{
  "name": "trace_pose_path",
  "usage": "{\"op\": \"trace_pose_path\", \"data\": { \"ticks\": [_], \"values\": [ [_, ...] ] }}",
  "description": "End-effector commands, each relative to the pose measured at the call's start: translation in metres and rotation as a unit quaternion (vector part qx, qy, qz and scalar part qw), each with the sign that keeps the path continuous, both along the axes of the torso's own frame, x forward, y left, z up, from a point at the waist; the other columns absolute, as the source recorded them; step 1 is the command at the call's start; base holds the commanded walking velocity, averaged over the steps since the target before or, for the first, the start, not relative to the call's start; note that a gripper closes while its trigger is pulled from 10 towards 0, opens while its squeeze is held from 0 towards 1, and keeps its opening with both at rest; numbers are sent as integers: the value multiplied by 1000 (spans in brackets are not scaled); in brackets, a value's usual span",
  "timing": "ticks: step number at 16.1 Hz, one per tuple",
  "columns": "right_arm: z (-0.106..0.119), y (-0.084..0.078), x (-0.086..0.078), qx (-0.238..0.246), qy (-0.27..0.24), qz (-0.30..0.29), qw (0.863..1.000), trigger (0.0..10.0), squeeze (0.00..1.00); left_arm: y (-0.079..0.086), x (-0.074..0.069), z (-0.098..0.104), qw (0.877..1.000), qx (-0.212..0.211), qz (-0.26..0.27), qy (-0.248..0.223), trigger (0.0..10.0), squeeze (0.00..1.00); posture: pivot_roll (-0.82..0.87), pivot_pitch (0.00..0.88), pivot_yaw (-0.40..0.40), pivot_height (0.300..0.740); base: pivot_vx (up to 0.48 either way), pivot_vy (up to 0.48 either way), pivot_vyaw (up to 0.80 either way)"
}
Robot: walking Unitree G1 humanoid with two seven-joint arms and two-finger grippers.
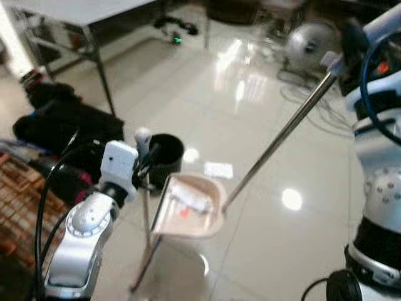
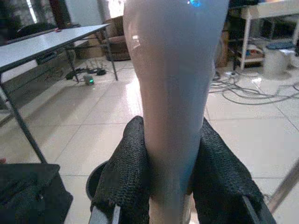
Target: Sweep floor
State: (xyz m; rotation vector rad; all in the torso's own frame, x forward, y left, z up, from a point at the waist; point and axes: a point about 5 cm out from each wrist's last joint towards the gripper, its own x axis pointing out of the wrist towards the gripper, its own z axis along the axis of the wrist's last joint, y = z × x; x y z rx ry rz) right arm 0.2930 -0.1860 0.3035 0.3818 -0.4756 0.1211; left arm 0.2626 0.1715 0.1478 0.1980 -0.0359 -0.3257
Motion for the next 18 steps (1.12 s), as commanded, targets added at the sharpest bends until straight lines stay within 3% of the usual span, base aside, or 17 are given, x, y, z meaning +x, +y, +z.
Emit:
{"op": "trace_pose_path", "data": {
  "ticks": [1, 10, 15, 18],
  "values": [
    [8, 4, -1, 3, -20, 14, 1000, 10000, 0, 3, 0, 9, 1000, 19, 3, -20, 10000, 0, 32, 68, -48, 740, 394, 0, 0],
    [19, 6, 1, -24, -42, 20, 999, 10000, 0, 2, 1, 8, 1000, 16, 6, -21, 10000, 0, 36, 60, -55, 740, 393, 0, 0],
    [20, 8, 1, -21, -46, 24, 998, 10000, 0, 3, 2, 7, 1000, 18, 3, -21, 10000, 0, 40, 44, -53, 740, 393, 0, 731],
    [18, 8, 1, -14, -47, 29, 998, 10000, 0, 4, 2, 6, 1000, 21, 1, -21, 10000, 0, 42, 37, -48, 740, 393, 0, 0]
  ]
}}
